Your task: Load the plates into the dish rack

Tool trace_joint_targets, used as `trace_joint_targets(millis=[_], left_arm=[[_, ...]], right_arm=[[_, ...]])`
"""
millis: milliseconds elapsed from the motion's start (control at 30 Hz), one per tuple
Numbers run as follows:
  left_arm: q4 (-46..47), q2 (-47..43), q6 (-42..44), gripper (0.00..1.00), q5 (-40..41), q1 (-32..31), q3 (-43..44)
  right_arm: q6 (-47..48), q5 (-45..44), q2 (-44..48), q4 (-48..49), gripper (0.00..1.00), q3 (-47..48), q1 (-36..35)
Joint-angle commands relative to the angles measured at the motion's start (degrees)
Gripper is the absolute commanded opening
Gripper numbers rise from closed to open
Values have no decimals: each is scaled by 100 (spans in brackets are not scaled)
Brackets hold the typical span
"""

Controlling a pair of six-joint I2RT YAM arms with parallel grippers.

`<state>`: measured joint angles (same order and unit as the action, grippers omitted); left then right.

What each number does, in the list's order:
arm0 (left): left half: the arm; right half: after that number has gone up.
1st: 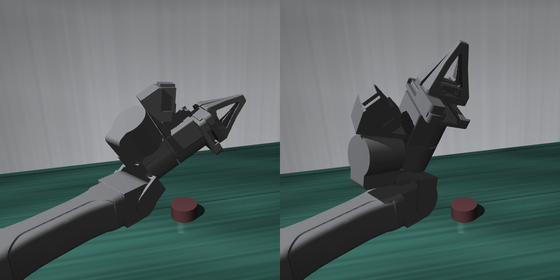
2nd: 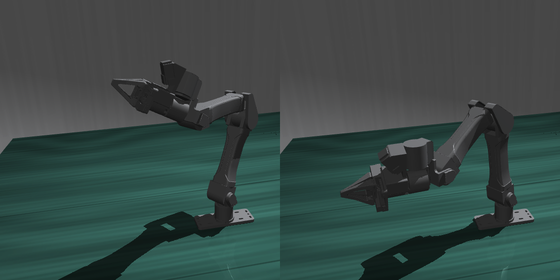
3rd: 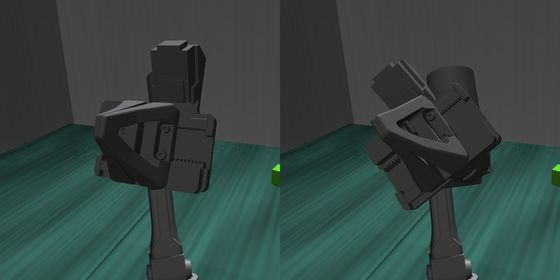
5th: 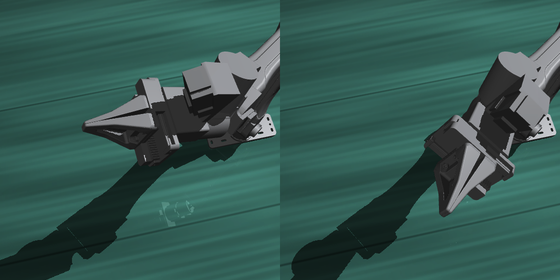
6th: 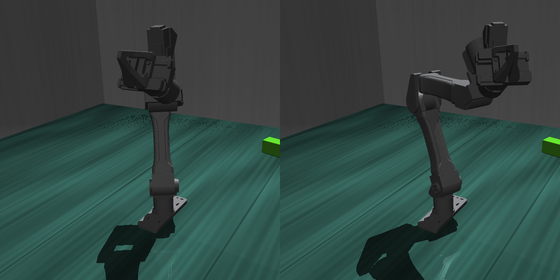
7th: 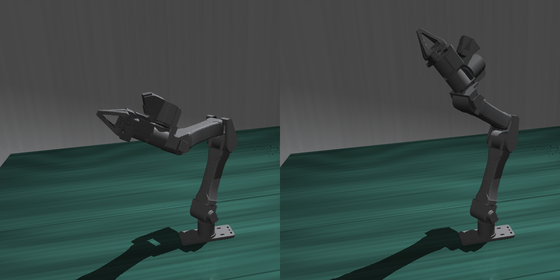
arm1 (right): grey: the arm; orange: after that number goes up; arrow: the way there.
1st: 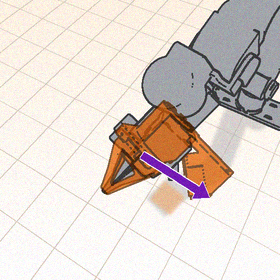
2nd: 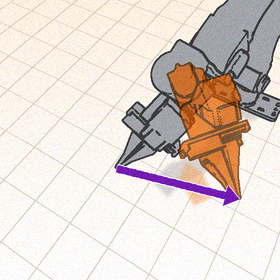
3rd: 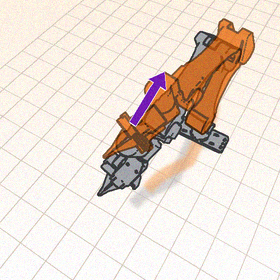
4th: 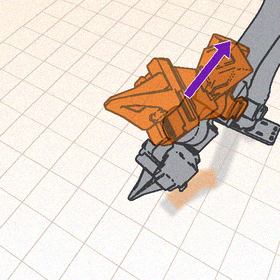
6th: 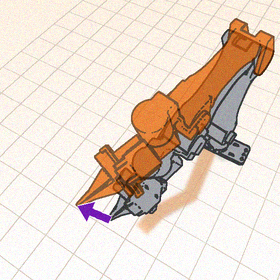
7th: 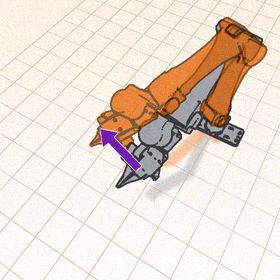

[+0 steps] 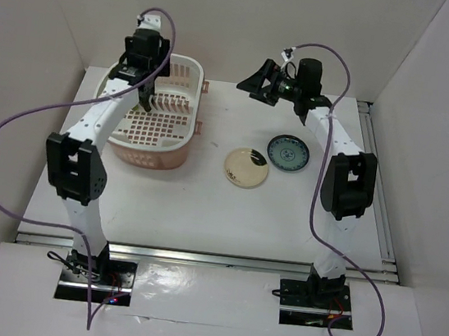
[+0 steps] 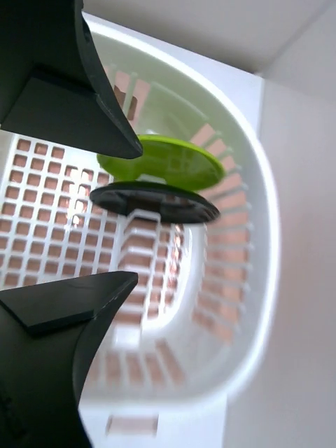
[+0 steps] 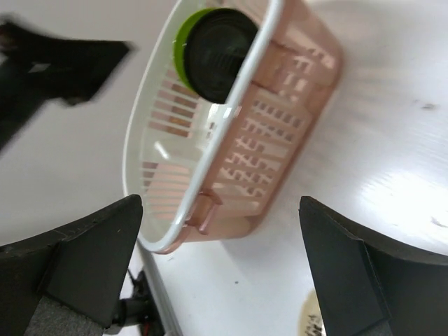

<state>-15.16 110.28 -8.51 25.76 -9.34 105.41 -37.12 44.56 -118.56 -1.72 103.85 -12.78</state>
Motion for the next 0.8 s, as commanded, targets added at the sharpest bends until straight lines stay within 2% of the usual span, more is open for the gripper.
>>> trace_joint_targets(millis=[0, 233, 400, 533, 600, 700, 767], left_arm=[[-653, -946, -931, 78, -1010, 29, 393], [-1015, -1983, -1881, 80, -1837, 29, -107], [-1235, -2581, -2601, 80, -2803, 29, -747], [-1174, -3099, -2656, 79, -3077, -94, -1355], [-1174, -3372, -2595, 88, -3347, -155, -1531], [-1174, -3758, -2542, 90, -3638, -216, -1883], [-1113, -3917, -2541, 95, -3876, -269, -2076]], right_arm=[[583, -403, 254, -435, 100, -30, 354], [777, -684, 1010, -268, 100, -1200, 416], [838, -1440, 1958, -181, 100, -2209, 416], [838, -2318, 2977, -179, 100, -3552, 416], [838, -2809, 3556, -354, 100, -3941, 416], [646, -3442, 4059, -618, 100, -4592, 486], [514, -3751, 4481, -768, 100, -5030, 547]])
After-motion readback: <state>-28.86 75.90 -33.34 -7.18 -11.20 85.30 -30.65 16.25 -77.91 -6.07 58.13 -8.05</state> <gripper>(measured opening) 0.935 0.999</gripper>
